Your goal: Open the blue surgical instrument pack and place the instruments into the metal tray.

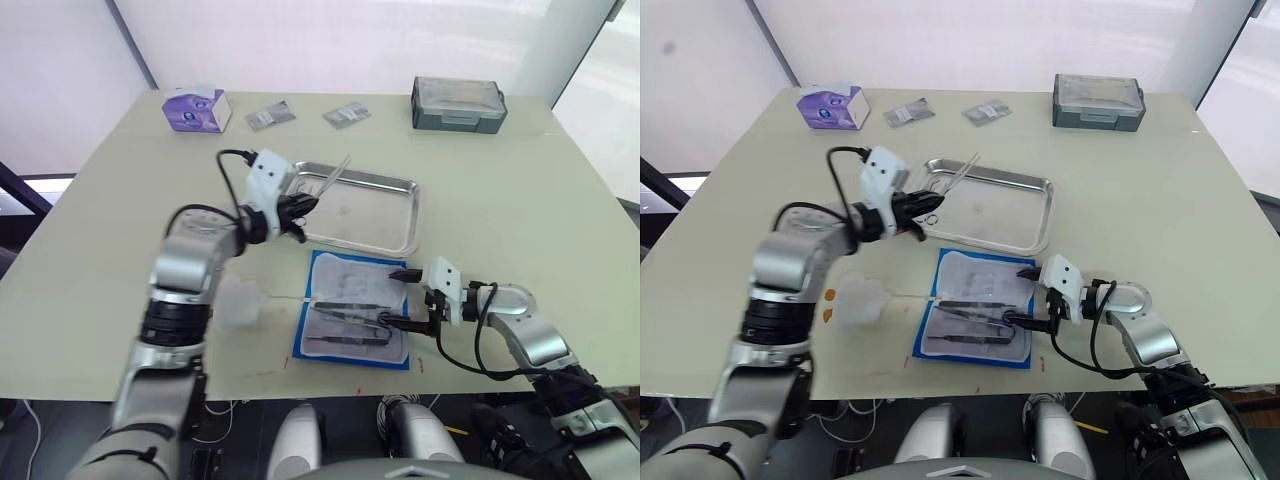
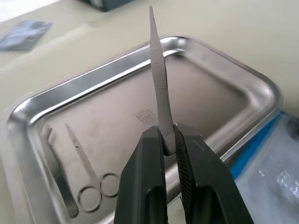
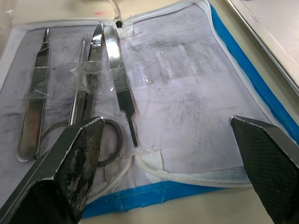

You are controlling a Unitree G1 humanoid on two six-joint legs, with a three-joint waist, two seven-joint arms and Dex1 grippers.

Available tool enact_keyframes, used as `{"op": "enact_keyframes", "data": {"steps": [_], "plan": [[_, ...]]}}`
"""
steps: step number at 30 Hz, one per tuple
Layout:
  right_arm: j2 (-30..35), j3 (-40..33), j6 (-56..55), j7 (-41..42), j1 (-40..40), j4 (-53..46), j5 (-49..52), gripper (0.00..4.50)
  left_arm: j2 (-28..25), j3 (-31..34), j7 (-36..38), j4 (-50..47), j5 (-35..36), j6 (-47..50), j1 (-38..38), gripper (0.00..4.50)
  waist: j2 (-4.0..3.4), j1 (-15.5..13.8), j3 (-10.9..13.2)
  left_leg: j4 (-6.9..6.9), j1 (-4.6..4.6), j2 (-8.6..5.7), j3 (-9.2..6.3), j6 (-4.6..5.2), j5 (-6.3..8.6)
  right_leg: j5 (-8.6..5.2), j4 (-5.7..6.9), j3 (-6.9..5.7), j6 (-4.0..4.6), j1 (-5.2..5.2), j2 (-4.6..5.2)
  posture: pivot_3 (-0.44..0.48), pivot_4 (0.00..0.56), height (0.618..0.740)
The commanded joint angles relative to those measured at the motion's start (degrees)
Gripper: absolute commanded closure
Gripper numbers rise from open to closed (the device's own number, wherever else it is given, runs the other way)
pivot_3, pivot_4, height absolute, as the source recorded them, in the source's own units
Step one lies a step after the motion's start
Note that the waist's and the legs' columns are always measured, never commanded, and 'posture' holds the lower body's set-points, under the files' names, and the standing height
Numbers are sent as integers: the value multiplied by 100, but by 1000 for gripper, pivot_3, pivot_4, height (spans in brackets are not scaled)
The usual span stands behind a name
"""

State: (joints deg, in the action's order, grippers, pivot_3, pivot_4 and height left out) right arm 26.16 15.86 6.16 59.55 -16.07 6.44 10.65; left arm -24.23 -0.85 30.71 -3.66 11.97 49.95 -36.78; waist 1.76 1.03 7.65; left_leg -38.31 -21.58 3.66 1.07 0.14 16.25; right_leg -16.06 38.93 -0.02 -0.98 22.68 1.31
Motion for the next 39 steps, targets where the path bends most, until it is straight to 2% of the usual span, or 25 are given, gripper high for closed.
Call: {"op": "enact_keyframes", "data": {"steps": [1,9,19,31,35,36,37,38,39], "plan": [[58,431,255,-22,296,421,-442,0,178,16,-857,-343,-349,449,-87,4460,-4,28,2,5,6,0,-7,0,0,1,0,19,2,1,-9,0,150,731],[38,468,229,-50,296,431,-458,0,571,-78,-1744,80,-762,824,-197,4460,-3,-3,1,5,13,-1,-12,-1,0,5,1,35,8,-1,-13,0,150,731],[29,469,210,-74,302,439,-468,0,882,-103,-2040,970,-867,701,-517,4460,-2,1,1,6,17,-1,-6,-2,0,5,1,44,9,-1,-15,0,150,731],[55,463,201,-81,316,429,-473,0,1059,45,-2160,1272,-825,742,-563,4460,-2,-1,1,8,21,-1,-2,-2,0,6,1,50,9,-1,-15,0,150,731],[49,463,205,-86,306,446,-474,0,1082,71,-2196,1281,-855,734,-567,2704,-2,-2,1,8,22,-1,0,-3,0,6,1,52,9,-1,-15,0,150,731],[47,462,207,-88,303,449,-474,0,1080,65,-2206,1281,-868,724,-568,2704,-2,-2,1,8,22,-1,0,-3,0,6,1,52,9,-1,-15,0,150,731],[47,461,208,-89,302,451,-474,0,1078,58,-2214,1278,-876,719,-570,2112,-2,-2,1,8,22,-1,0,-3,0,6,1,52,9,-1,-15,0,150,731],[46,461,206,-91,302,453,-474,0,1070,44,-2212,1269,-882,717,-572,1783,-2,-2,1,9,22,-1,0,-3,0,6,1,52,9,-1,-15,0,150,731],[45,460,204,-92,303,456,-474,0,1065,38,-2209,1238,-880,736,-576,1783,-3,-2,1,9,22,-1,0,-3,0,6,1,52,9,-2,-15,0,150,731]]}}
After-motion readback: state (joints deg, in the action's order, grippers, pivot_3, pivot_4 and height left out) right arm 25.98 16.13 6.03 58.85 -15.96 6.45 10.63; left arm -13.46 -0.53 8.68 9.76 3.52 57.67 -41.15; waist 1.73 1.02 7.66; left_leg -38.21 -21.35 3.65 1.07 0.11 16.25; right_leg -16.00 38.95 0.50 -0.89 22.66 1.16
